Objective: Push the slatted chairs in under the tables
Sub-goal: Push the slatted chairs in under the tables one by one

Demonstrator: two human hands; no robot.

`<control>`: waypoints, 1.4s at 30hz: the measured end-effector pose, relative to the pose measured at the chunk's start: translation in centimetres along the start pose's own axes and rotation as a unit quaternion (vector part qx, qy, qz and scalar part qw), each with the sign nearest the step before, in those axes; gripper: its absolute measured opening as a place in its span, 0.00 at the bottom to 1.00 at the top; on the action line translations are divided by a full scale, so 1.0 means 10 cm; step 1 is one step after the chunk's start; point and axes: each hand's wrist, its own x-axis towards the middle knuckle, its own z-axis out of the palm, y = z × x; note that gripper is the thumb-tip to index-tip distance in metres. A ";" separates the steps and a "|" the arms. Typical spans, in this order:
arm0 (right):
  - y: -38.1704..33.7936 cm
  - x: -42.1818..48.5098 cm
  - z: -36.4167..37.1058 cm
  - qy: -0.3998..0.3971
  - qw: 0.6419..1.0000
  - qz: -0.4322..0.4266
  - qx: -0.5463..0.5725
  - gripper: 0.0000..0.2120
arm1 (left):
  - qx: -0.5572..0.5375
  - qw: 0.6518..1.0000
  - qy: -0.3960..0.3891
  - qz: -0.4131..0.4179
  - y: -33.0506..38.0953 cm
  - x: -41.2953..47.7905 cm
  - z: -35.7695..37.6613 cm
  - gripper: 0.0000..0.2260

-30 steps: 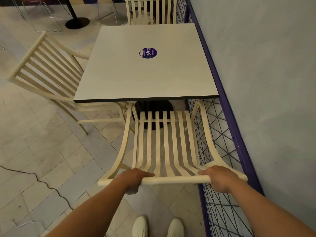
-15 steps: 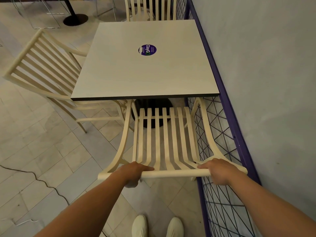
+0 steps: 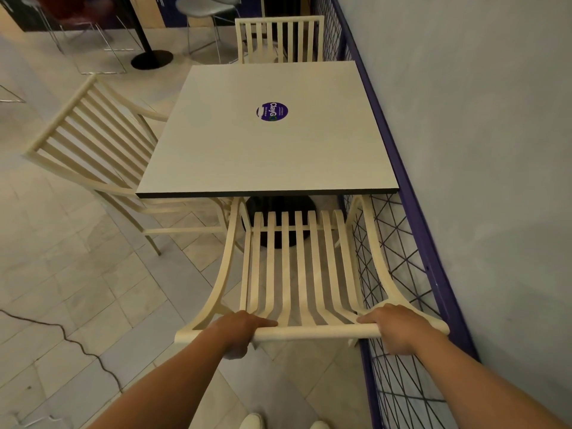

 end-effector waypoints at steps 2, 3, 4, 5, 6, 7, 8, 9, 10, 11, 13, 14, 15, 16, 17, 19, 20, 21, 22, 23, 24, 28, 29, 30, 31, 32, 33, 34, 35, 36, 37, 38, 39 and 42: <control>-0.02 0.02 0.00 0.002 1.000 0.002 0.001 0.36 | 0.002 1.000 -0.001 0.000 -0.03 0.01 -0.01 0.34; -0.04 0.03 0.00 0.003 1.000 0.004 0.004 0.36 | 0.004 1.000 -0.002 0.000 -0.05 0.01 -0.02 0.33; -0.05 0.04 0.01 0.004 1.000 0.005 0.009 0.36 | 0.006 1.000 -0.001 0.002 -0.06 0.02 -0.04 0.33; -0.05 0.05 0.02 0.007 1.000 0.005 0.013 0.36 | 0.009 1.000 -0.001 0.003 -0.07 0.02 -0.04 0.33; -0.05 0.05 0.02 0.008 1.000 0.005 0.014 0.36 | 0.011 1.000 -0.003 0.004 -0.08 0.02 -0.05 0.33; -0.05 0.05 0.02 0.007 1.000 0.004 0.014 0.36 | 0.012 1.000 -0.006 0.004 -0.08 0.03 -0.06 0.34; -0.05 0.04 0.02 0.005 1.000 0.005 0.013 0.35 | 0.010 1.000 -0.011 0.003 -0.08 0.03 -0.05 0.34; -0.05 0.03 0.02 0.005 1.000 0.005 0.011 0.35 | 0.006 1.000 -0.016 0.001 -0.08 0.04 -0.04 0.35; -0.05 0.02 0.02 0.005 1.000 0.006 0.008 0.35 | 0.005 1.000 -0.020 0.001 -0.07 0.04 -0.04 0.35; -0.04 0.01 0.03 0.006 1.000 0.007 0.006 0.35 | 0.005 1.000 -0.021 0.001 -0.07 0.05 -0.03 0.36; -0.04 0.00 0.02 0.003 1.000 0.007 0.005 0.35 | 0.001 1.000 -0.021 -0.002 -0.06 0.05 -0.03 0.36; -0.04 0.00 0.01 0.001 1.000 0.005 0.007 0.35 | 0.000 1.000 -0.021 -0.003 -0.06 0.05 -0.03 0.36; -0.04 0.00 0.00 -0.002 1.000 0.004 0.010 0.35 | 0.002 1.000 -0.022 -0.004 -0.06 0.04 -0.04 0.36; -0.04 0.00 -0.01 -0.006 1.000 0.003 0.012 0.35 | 0.003 1.000 -0.022 -0.005 -0.06 0.04 -0.05 0.35; -0.04 0.00 -0.02 -0.009 1.000 0.002 0.013 0.35 | 0.004 1.000 -0.022 -0.005 -0.06 0.04 -0.05 0.35; -0.04 0.00 -0.03 -0.014 1.000 0.001 0.015 0.35 | 0.004 1.000 -0.029 -0.006 -0.05 0.04 -0.06 0.35; -0.03 0.02 -0.03 -0.014 1.000 0.002 0.016 0.35 | 0.006 1.000 -0.029 -0.006 -0.05 0.04 -0.06 0.35; -0.03 0.02 -0.02 -0.015 1.000 0.004 0.017 0.36 | 0.009 1.000 -0.029 -0.006 -0.04 0.03 -0.06 0.35; -0.04 0.02 -0.02 -0.015 1.000 0.006 0.017 0.36 | 0.010 1.000 -0.029 -0.006 -0.04 0.03 -0.07 0.35; -0.04 0.02 -0.02 -0.016 1.000 0.008 0.018 0.36 | 0.011 0.999 -0.031 -0.007 -0.04 0.03 -0.08 0.35; -0.04 0.02 -0.02 -0.017 1.000 0.011 0.019 0.36 | 0.013 0.999 -0.033 -0.008 -0.04 0.03 -0.07 0.35; -0.05 0.01 -0.01 -0.019 0.999 0.018 0.023 0.37 | 0.022 0.999 -0.041 -0.012 -0.01 -0.01 -0.10 0.37; -0.04 0.01 0.00 -0.019 0.999 0.019 0.023 0.37 | 0.021 0.999 -0.040 -0.013 0.00 -0.02 -0.11 0.36; -0.04 0.01 0.00 -0.018 0.999 0.019 0.024 0.37 | 0.016 0.999 -0.037 -0.014 0.00 -0.03 -0.11 0.36; -0.03 0.01 0.01 -0.018 0.999 0.017 0.026 0.36 | 0.010 0.999 -0.032 -0.015 0.00 -0.03 -0.10 0.35; -0.03 0.01 0.01 -0.021 0.999 0.015 0.029 0.36 | 0.004 0.999 -0.028 -0.015 0.00 -0.04 -0.09 0.34; -0.03 0.00 0.00 -0.025 0.999 0.012 0.034 0.35 | -0.001 1.000 -0.025 -0.018 -0.01 -0.04 -0.09 0.33; -0.04 0.00 -0.02 -0.028 0.999 0.008 0.039 0.34 | -0.005 1.000 -0.023 -0.021 -0.01 -0.05 -0.08 0.32; -0.05 0.00 -0.04 -0.032 0.998 0.005 0.045 0.34 | -0.006 0.999 -0.023 -0.025 -0.02 -0.05 -0.09 0.32; -0.06 -0.01 -0.06 -0.034 0.998 0.003 0.050 0.33 | -0.006 0.999 -0.024 -0.029 -0.02 -0.06 -0.09 0.32; -0.08 -0.04 -0.09 -0.035 0.998 0.001 0.051 0.33 | -0.004 0.999 -0.025 -0.034 -0.01 -0.08 -0.11 0.32; -0.12 -0.08 -0.13 -0.035 0.998 -0.002 0.049 0.32 | -0.002 0.999 -0.026 -0.038 0.01 -0.12 -0.14 0.33; -0.17 -0.12 -0.17 -0.036 0.998 -0.007 0.047 0.32 | -0.001 0.999 -0.029 -0.042 0.04 -0.17 -0.18 0.33; -0.40 -0.27 -0.32 -0.039 0.998 -0.021 0.036 0.29 | -0.012 0.999 -0.020 -0.041 0.17 -0.34 -0.28 0.34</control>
